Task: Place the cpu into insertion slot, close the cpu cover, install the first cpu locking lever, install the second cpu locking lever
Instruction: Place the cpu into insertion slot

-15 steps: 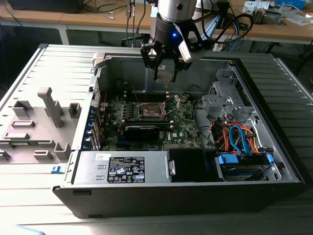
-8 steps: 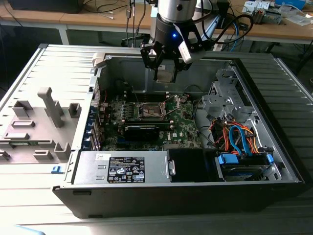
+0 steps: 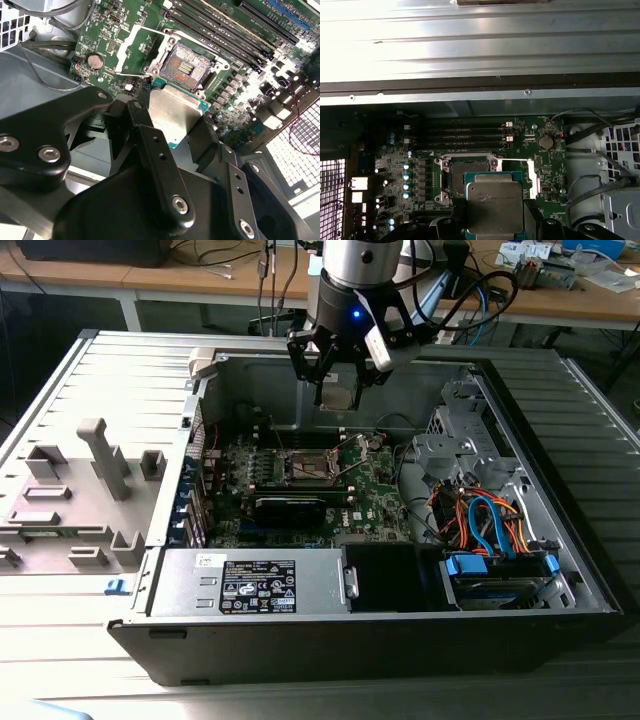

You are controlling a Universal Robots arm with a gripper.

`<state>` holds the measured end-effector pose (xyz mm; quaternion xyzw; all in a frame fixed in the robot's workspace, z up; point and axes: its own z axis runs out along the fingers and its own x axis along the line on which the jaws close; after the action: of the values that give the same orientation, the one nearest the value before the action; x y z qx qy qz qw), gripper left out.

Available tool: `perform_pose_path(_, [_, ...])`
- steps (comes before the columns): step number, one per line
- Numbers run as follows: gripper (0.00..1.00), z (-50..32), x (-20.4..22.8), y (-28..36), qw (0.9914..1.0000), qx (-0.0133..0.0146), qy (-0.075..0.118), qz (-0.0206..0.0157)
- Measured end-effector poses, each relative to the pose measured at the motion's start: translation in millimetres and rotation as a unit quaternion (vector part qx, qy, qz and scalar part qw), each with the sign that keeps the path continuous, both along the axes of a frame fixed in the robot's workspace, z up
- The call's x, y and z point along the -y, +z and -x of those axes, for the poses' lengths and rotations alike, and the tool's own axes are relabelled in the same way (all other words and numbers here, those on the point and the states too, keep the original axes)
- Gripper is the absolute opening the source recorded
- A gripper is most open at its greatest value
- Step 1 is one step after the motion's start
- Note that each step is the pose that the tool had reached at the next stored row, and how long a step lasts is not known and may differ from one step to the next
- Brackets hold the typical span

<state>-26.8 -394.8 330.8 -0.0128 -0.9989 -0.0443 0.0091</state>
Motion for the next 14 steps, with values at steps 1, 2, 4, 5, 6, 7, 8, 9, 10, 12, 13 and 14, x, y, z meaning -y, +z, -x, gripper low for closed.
perform_pose_path(1, [0.55, 0.0, 0.2, -0.2, 1.00000, 0.0000, 0.000, 0.0000])
perform_pose_path(2, [0.55, 0.0, 0.2, -0.2, 1.00000, 0.0000, 0.000, 0.0000])
perform_pose_path(4, [0.55, 0.1, 3.3, -2.3, 1.00000, 0.0000, 0.000, 0.0000])
perform_pose_path(5, [0.55, 0.1, 3.4, -2.3, 1.00000, 0.0000, 0.000, 0.0001])
perform_pose_path(6, [0.55, 0.0, 3.3, -2.4, 0.99998, 0.0000, -0.006, 0.0000])
perform_pose_path(7, [0.55, 0.0, 3.3, -2.4, 0.99997, 0.0000, -0.007, 0.0000])
perform_pose_path(8, [0.55, 0.0, 3.3, -2.4, 0.99996, 0.0000, -0.009, 0.0000])
perform_pose_path(9, [0.55, 0.0, 3.3, -2.4, 0.99994, 0.0000, -0.011, 0.0000])
perform_pose_path(10, [0.55, 0.0, 3.3, -2.4, 0.99992, 0.0000, -0.012, 0.0000])
perform_pose_path(12, [0.55, 0.0, 3.3, -2.4, 0.99989, 0.0000, -0.015, 0.0000])
perform_pose_path(13, [0.55, 0.0, 3.3, -2.4, 0.99988, 0.0000, -0.015, 0.0000])
perform_pose_path(14, [0.55, 0.0, 3.3, -2.5, 0.99987, 0.0000, -0.016, 0.0000])
